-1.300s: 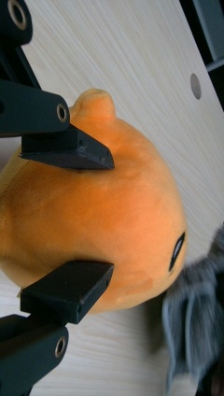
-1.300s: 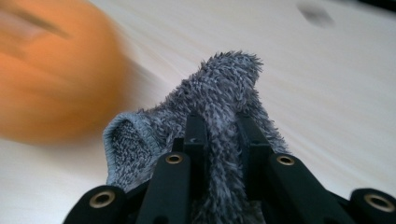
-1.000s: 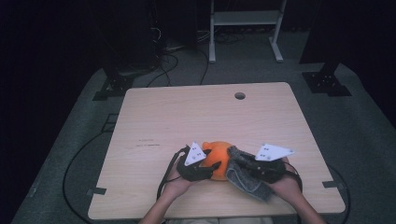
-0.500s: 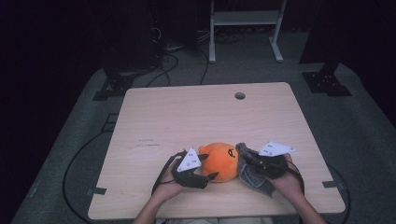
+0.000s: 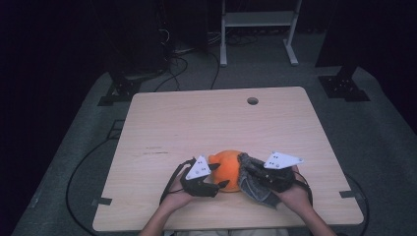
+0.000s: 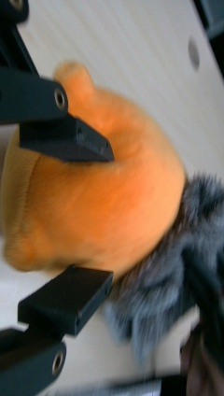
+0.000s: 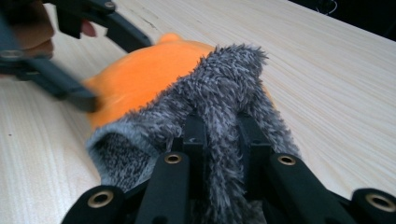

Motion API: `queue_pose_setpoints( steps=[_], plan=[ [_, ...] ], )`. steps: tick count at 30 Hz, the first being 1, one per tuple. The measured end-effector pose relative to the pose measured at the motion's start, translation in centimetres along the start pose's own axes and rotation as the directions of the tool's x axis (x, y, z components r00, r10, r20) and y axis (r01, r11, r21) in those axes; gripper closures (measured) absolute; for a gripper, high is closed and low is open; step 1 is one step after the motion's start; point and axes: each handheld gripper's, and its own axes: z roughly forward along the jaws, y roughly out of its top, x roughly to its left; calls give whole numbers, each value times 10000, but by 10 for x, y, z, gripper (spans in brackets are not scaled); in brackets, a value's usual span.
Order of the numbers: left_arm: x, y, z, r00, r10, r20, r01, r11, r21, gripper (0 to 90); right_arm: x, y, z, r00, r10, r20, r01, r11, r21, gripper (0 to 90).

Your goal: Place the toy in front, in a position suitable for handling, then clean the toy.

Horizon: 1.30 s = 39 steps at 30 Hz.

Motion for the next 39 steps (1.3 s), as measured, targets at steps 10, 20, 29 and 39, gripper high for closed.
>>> queue_pose_setpoints(
  steps=[10,20,29,39],
  plan=[
    [1,0,-1,10000,76,20,-76,10000,-59,411,-6,-3,1,9998,195,-70,-195,9998,49,756],
    [2,-3,4,9978,-166,-647,174,9998,129,448,9,8,1,9998,-129,-156,124,9995,-299,759],
    [4,-2,5,9960,-402,-792,410,9991,83,451,-19,-14,-3,9957,812,457,-830,9958,390,759],
    [10,-5,6,9887,-1002,-1117,1004,9949,-40,452,13,6,1,9998,-99,-195,96,9998,-169,757]
  ],
)
